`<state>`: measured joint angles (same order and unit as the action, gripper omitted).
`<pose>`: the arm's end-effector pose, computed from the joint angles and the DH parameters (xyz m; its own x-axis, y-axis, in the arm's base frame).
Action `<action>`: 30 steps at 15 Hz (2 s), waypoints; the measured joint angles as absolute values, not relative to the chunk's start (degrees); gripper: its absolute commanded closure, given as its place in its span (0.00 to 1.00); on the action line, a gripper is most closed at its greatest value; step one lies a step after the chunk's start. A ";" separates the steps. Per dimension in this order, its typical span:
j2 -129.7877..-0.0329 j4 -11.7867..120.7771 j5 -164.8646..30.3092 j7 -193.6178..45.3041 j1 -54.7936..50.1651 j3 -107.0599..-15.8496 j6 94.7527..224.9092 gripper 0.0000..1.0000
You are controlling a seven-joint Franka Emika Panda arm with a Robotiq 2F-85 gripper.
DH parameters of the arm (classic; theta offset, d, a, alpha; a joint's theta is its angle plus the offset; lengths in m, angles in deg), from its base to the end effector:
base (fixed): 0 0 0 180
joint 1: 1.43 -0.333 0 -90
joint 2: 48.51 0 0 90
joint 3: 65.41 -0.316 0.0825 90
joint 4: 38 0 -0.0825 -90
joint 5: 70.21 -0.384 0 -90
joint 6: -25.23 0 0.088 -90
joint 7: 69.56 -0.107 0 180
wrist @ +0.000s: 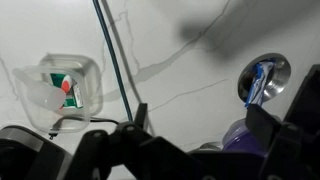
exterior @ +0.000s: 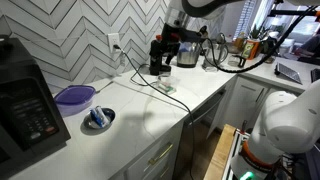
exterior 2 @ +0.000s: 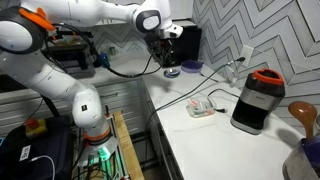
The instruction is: Put the dark blue lid on the right side of the counter
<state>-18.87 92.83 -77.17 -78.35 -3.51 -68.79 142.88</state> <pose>0.4203 0.0506 0.5770 0.9575 -0.1163 0.2638 -0.0837 -0.9877 -0.1317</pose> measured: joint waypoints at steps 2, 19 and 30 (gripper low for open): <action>-18.87 92.83 -77.17 -78.35 -3.51 -68.79 142.88 0.00; -33.35 88.29 -85.59 -77.26 -5.52 -68.77 158.53 0.00; -54.83 71.23 -96.23 -68.55 -8.86 -70.56 151.44 0.00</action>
<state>-54.83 71.23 -96.23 -68.55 -8.86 -70.56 151.44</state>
